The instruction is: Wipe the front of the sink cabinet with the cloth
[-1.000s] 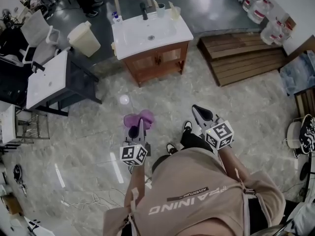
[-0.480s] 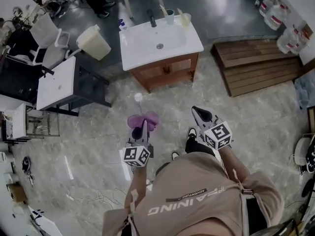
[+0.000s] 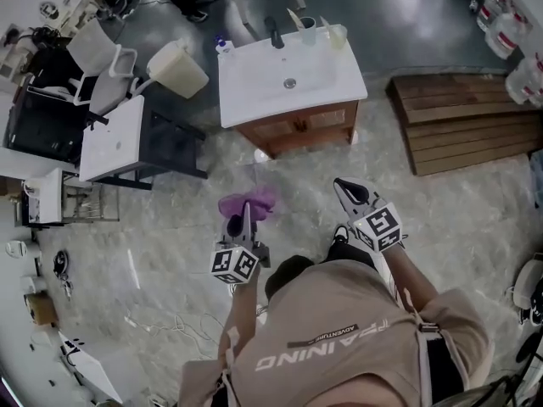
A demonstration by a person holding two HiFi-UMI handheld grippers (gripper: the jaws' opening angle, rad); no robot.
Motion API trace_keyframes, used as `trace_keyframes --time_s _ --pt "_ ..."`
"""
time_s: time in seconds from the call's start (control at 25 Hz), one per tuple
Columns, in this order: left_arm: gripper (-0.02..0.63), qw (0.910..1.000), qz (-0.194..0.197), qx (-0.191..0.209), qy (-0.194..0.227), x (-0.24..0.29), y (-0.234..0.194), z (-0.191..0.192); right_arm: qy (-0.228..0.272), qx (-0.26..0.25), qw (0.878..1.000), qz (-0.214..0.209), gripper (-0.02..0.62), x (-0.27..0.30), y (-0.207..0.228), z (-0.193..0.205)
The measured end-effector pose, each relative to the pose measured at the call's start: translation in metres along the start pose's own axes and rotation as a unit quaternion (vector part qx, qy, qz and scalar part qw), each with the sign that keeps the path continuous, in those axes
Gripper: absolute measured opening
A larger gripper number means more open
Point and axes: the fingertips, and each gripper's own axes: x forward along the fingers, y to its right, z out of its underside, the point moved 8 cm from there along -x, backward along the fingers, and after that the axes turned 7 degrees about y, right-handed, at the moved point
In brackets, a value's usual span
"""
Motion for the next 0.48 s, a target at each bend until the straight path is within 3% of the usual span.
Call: trace_keyframes --time_s 0.28,0.48 --pt "0.038 0.9997 0.01 0.014 -0.017 0.027 -0.002 0.005 -0.005 0.013 1.0 -0.015 0.011 0.027 0.013 0.004" --pt "0.038 0.999 0.037 0.017 -0.018 0.053 -0.022 0.001 -0.015 0.009 1.0 -0.001 0.011 0.05 0.013 0.003"
